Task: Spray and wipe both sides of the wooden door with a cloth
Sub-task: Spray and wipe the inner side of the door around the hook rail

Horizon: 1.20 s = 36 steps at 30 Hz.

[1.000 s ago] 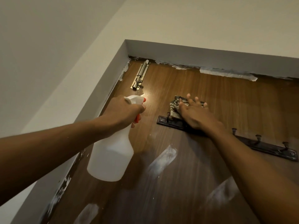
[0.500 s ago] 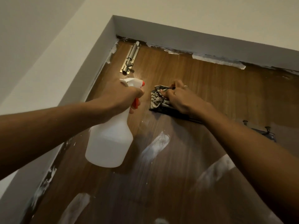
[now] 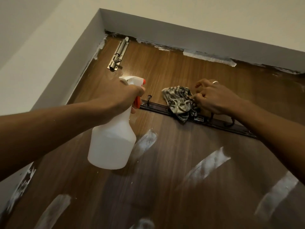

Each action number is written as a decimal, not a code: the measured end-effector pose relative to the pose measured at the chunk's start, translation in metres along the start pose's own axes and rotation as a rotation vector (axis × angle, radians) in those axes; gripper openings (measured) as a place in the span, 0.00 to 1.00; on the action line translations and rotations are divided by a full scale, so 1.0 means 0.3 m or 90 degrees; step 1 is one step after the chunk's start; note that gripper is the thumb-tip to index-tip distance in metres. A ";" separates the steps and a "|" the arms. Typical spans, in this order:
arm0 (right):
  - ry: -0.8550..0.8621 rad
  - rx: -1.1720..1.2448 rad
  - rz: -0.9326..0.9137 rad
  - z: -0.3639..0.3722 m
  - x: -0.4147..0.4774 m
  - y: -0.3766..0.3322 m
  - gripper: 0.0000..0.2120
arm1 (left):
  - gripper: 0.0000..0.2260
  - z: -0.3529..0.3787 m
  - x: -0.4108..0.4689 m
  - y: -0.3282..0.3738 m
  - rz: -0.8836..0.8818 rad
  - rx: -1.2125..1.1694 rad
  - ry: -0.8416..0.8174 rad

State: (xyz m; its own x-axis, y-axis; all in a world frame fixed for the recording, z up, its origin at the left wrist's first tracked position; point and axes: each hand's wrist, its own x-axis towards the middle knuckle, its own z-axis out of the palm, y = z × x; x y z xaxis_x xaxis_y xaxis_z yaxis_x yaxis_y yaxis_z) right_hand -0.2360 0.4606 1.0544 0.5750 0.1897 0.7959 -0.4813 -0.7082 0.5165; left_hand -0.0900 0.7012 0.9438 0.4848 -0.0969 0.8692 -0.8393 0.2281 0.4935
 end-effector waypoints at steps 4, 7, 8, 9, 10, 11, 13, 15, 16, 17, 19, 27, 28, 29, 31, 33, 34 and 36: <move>-0.030 -0.103 0.035 -0.014 -0.059 0.106 0.37 | 0.17 0.031 -0.006 0.010 -0.004 -0.002 0.001; -0.035 -0.096 0.058 -0.009 -0.053 0.127 0.34 | 0.14 0.067 -0.005 0.024 0.017 0.006 0.017; -0.007 -0.085 0.061 -0.008 -0.039 0.105 0.34 | 0.13 0.082 -0.005 0.033 0.022 0.008 0.022; 0.032 -0.080 0.065 -0.004 -0.019 0.077 0.31 | 0.12 0.093 -0.004 0.041 0.022 0.005 0.026; 0.069 -0.082 0.074 0.001 0.004 0.042 0.28 | 0.13 0.104 -0.006 0.050 0.019 -0.004 0.028; 0.089 -0.088 0.095 0.002 0.026 0.004 0.25 | 0.15 0.112 -0.006 0.056 0.013 -0.015 0.030; 0.103 -0.085 0.139 -0.002 0.068 -0.058 0.23 | 0.18 0.126 -0.009 0.060 0.007 -0.028 0.032; 0.096 -0.034 0.113 0.007 0.104 -0.082 0.18 | 0.16 0.137 -0.015 0.060 0.013 -0.038 0.035; 0.087 -0.010 0.076 0.013 0.115 -0.086 0.18 | 0.16 0.141 -0.019 0.059 0.015 -0.040 0.033; 0.069 0.006 0.037 0.017 0.121 -0.085 0.20 | 0.15 0.145 -0.019 0.055 0.019 -0.038 0.030; 0.034 0.030 -0.019 0.012 0.123 -0.077 0.20 | 0.15 0.150 -0.023 0.049 0.024 -0.026 0.025; -0.021 0.010 0.050 -0.017 0.031 0.117 0.13 | 0.20 0.127 -0.032 0.031 0.015 -0.016 0.035; -0.015 0.016 0.067 -0.007 -0.001 0.156 0.13 | 0.19 0.126 -0.034 0.034 0.015 -0.020 0.034; -0.012 0.015 0.082 0.001 -0.030 0.193 0.13 | 0.18 0.128 -0.036 0.039 0.015 -0.028 0.034; -0.012 0.003 0.106 0.012 -0.084 0.260 0.10 | 0.18 0.141 -0.040 0.051 0.017 -0.038 0.031; -0.004 0.007 0.126 0.019 -0.132 0.314 0.09 | 0.17 0.159 -0.040 0.060 0.022 -0.043 0.031; 0.006 0.010 0.133 0.026 -0.150 0.332 0.09 | 0.16 0.166 -0.038 0.061 0.022 -0.047 0.029; 0.032 0.020 0.151 0.043 -0.175 0.351 0.10 | 0.16 0.179 -0.040 0.062 0.017 -0.054 0.023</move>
State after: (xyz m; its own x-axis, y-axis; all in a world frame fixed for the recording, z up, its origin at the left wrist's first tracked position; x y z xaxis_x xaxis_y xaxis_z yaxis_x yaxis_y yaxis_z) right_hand -0.3082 0.3672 1.0628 0.4144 0.0494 0.9088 -0.5771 -0.7578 0.3043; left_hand -0.1247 0.6545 0.9442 0.4723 -0.0557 0.8797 -0.8286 0.3122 0.4647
